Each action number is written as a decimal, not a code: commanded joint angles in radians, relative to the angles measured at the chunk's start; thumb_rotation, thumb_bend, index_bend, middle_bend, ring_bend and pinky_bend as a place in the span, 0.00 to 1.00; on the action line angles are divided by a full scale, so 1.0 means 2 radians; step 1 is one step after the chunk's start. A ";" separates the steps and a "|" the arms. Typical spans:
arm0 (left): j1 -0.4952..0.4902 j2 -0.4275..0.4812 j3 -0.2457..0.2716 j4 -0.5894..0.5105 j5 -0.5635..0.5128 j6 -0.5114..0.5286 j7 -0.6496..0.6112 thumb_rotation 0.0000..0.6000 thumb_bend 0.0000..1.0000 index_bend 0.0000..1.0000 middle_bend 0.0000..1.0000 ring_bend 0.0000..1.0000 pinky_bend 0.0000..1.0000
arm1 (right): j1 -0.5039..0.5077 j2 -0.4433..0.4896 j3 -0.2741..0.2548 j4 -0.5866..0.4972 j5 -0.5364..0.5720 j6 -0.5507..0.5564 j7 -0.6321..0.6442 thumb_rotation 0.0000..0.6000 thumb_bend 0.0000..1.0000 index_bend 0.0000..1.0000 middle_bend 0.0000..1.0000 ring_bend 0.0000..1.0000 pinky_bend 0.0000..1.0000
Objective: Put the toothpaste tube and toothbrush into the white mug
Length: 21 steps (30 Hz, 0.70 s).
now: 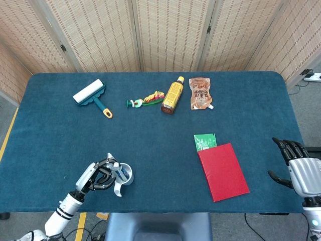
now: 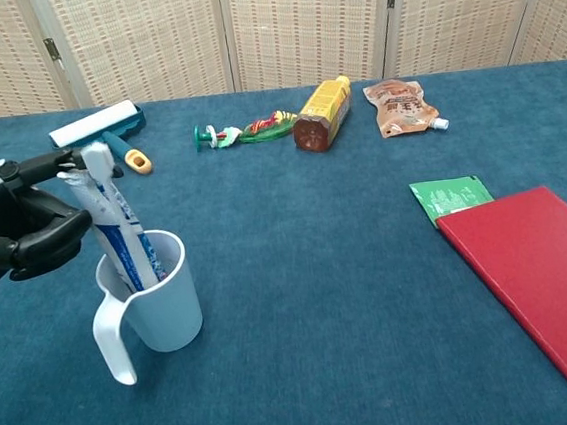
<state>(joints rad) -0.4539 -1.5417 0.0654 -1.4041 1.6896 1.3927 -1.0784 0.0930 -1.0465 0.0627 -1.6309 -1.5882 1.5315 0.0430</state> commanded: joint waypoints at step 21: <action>0.027 0.079 -0.051 -0.044 -0.035 0.073 0.024 1.00 0.42 0.38 0.98 0.88 1.00 | -0.002 0.004 0.000 -0.005 -0.005 0.007 0.000 1.00 0.09 0.09 0.21 0.17 0.18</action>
<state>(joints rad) -0.4080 -1.4065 -0.0126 -1.4820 1.6444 1.5241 -1.0372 0.0890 -1.0392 0.0621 -1.6413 -1.5979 1.5445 0.0422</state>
